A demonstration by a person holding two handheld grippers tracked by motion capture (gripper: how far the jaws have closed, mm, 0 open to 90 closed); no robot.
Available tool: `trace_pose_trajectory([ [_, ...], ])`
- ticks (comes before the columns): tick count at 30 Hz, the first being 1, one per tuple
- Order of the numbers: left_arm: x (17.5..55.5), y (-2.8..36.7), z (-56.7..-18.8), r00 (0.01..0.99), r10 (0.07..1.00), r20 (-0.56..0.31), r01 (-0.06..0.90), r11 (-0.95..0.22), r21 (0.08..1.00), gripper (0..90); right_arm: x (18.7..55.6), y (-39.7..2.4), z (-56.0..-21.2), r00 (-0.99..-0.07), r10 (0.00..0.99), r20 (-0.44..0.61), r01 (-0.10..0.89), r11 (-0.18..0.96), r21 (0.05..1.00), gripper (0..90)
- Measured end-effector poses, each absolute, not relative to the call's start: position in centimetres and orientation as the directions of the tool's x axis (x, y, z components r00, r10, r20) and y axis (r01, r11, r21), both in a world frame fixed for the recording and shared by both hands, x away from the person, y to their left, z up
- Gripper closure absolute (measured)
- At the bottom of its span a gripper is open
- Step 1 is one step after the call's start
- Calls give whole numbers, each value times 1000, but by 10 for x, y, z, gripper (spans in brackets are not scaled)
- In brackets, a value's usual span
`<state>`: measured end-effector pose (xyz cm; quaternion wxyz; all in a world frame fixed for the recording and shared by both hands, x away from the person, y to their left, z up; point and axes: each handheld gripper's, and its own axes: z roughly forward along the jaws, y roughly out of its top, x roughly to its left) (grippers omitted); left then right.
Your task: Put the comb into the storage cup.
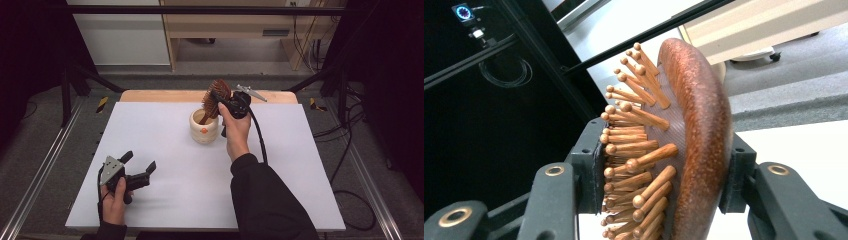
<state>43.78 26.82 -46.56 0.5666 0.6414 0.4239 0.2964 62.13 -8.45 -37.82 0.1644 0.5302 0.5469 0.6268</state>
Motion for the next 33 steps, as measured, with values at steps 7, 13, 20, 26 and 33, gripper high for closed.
trace_pose_trajectory([
  [7,438,268,-466,465,880,-100,208,1,978,28,622,-84,-380,-385,782,490,380,-350,856,490],
  [13,438,268,-466,465,880,-99,208,0,978,27,622,-84,-381,-384,781,492,383,-350,855,490],
  [20,438,268,-466,465,880,-99,209,-1,978,27,623,-85,-381,-384,779,497,385,-354,852,488],
  [26,438,267,-466,467,879,-98,209,-2,978,28,623,-86,-382,-380,777,502,388,-358,849,487],
  [33,438,267,-466,468,879,-98,209,-3,978,27,624,-88,-383,-371,775,512,394,-368,842,484],
])
